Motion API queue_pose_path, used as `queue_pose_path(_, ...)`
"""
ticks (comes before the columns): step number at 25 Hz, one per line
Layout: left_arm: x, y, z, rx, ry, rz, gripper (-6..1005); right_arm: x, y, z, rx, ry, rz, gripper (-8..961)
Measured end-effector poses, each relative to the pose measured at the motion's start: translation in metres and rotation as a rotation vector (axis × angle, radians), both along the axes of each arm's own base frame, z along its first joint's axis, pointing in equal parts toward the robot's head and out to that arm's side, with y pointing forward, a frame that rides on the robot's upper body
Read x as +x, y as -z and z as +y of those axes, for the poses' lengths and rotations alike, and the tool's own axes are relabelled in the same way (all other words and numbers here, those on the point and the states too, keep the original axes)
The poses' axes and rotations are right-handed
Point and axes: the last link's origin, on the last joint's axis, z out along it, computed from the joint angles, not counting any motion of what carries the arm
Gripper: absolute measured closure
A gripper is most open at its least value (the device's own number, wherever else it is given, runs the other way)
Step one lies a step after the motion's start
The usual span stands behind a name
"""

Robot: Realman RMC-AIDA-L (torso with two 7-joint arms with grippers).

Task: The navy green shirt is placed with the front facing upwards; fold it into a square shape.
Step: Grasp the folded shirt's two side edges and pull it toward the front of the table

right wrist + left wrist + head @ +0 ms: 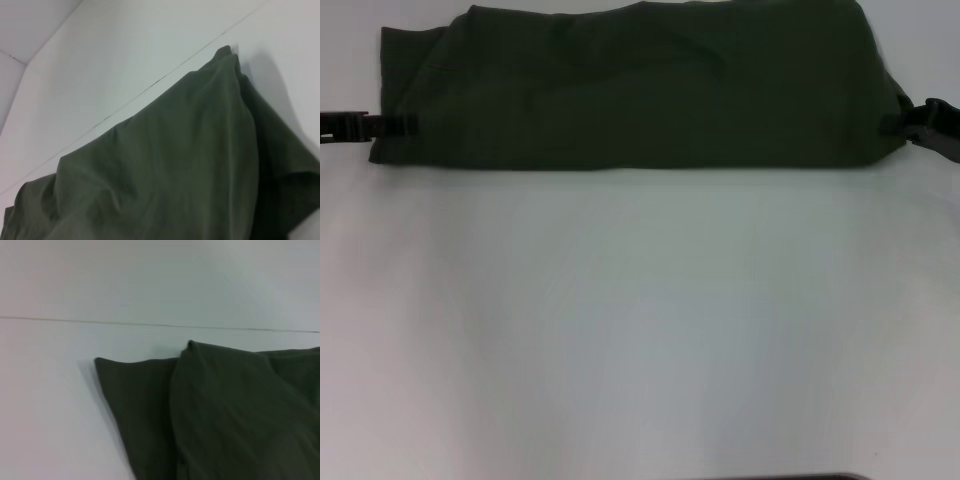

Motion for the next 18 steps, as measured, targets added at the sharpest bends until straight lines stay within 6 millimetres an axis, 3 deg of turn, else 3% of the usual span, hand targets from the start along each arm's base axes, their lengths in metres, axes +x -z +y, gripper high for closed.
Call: queue_pose_path(18,0.001,0.015,0.004,-0.048,0.004,0.046,115,0.003,-0.002,-0.004,0.003,0.008,0.006,939)
